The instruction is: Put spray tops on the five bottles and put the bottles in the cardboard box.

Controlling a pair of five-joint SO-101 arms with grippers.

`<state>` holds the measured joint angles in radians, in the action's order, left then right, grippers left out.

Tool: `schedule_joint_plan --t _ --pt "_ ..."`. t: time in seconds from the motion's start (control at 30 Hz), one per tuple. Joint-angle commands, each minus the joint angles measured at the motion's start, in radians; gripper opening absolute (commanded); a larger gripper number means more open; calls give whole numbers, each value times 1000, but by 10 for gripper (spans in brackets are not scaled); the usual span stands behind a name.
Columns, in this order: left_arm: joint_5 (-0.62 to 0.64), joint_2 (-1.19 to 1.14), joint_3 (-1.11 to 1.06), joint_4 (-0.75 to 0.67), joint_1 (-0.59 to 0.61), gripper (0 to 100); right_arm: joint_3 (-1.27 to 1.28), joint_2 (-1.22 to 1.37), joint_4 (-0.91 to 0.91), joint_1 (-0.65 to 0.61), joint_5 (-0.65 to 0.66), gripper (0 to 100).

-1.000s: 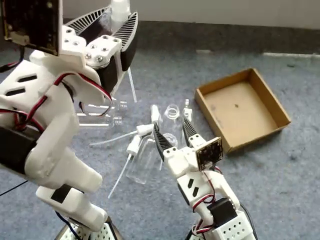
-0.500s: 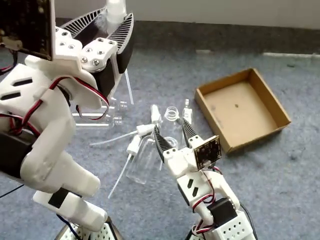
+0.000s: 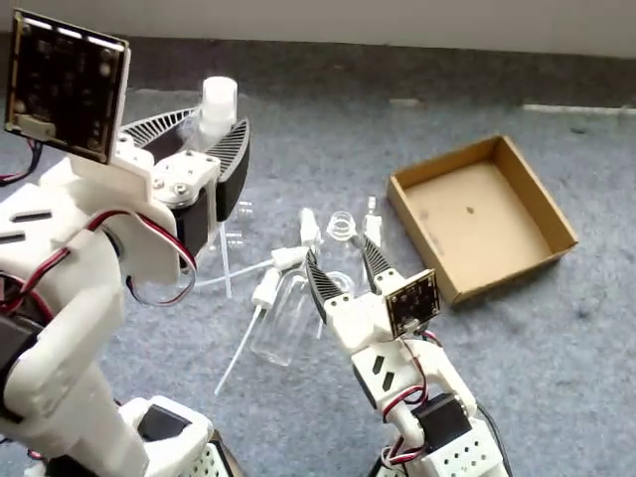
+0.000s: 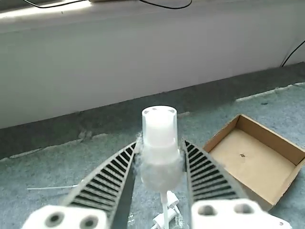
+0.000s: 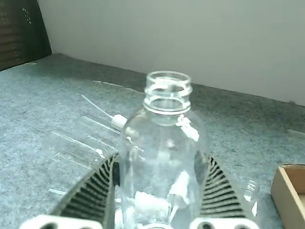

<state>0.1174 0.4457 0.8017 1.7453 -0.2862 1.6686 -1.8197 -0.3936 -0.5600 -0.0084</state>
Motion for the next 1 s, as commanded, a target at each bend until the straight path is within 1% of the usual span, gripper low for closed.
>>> schedule_joint_plan --t 0.0,0.1,0.23,0.53,0.67,0.73,0.83,0.97 --pt "3 105 -188 -126 -15 5 125 -19 -2 -2 0 92" --pt "3 148 -334 -219 -16 5 125 -19 -2 -2 0 92" --pt "3 191 -559 -404 -16 5 125 -19 -2 -2 0 92" --pt "3 335 -1040 -965 -21 5 125 -19 -5 -2 0 92" --pt "3 420 -1207 -1177 -93 5 125 -19 -47 -2 2 92" --pt "3 461 -1265 -1252 -151 5 125 -19 -56 -2 2 92" --pt "3 507 -1328 -1327 -222 5 125 -19 -59 -2 2 92" --pt "3 535 -1402 -1422 -223 5 124 -19 -61 -2 2 92"
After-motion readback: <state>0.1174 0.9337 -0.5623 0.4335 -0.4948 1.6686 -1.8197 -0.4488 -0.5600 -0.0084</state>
